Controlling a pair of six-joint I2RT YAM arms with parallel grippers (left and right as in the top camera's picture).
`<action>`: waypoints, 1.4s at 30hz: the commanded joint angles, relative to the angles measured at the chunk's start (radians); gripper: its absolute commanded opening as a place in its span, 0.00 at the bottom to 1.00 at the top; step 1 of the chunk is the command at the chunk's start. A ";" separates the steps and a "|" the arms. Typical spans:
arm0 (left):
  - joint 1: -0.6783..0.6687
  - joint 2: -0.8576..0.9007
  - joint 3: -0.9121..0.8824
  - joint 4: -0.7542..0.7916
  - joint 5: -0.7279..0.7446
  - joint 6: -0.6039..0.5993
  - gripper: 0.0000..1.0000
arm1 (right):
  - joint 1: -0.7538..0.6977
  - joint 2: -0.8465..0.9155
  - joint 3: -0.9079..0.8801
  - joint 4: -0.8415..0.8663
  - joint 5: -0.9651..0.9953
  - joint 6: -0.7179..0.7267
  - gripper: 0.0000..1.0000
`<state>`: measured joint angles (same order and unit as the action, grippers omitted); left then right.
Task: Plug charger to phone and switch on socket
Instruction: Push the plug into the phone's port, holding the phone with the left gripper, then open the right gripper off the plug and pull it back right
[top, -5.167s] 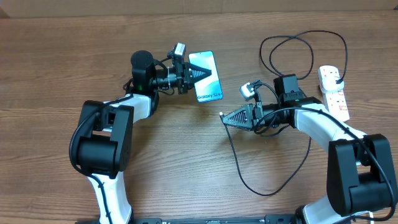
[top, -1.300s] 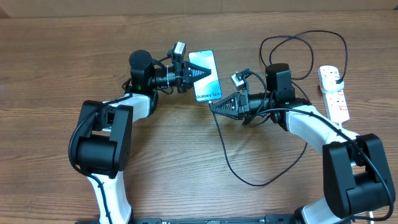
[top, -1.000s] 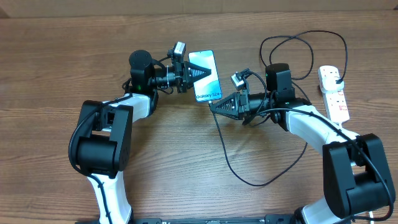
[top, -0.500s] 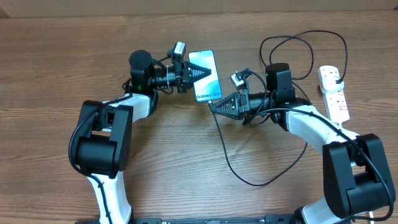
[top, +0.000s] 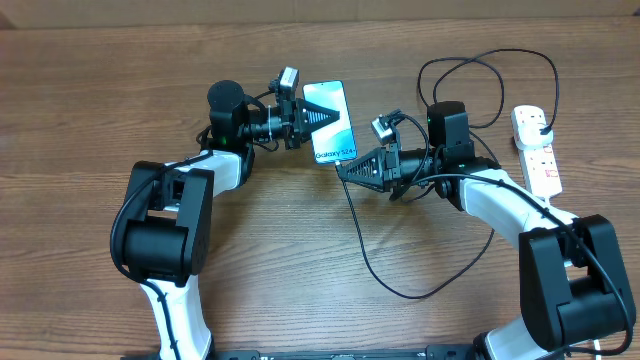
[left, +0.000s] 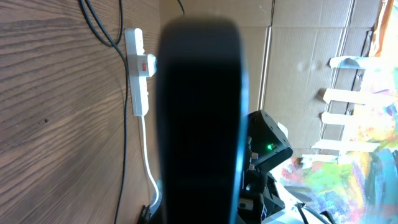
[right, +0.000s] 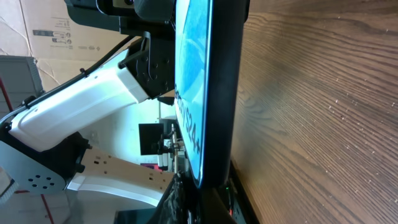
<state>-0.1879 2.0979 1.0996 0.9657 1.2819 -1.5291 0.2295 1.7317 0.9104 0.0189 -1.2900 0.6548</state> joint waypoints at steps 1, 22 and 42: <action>0.004 0.008 0.023 0.012 0.023 0.025 0.04 | -0.003 -0.028 0.003 0.006 0.035 0.005 0.04; -0.061 0.007 0.023 0.012 0.053 0.054 0.04 | -0.001 -0.028 0.003 0.063 0.168 0.061 0.04; -0.075 0.008 0.022 0.011 0.298 0.128 0.04 | -0.029 -0.028 0.003 0.160 0.178 0.101 0.04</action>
<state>-0.2054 2.0991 1.1290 0.9730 1.3083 -1.4387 0.2306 1.7306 0.8898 0.1429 -1.2343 0.7521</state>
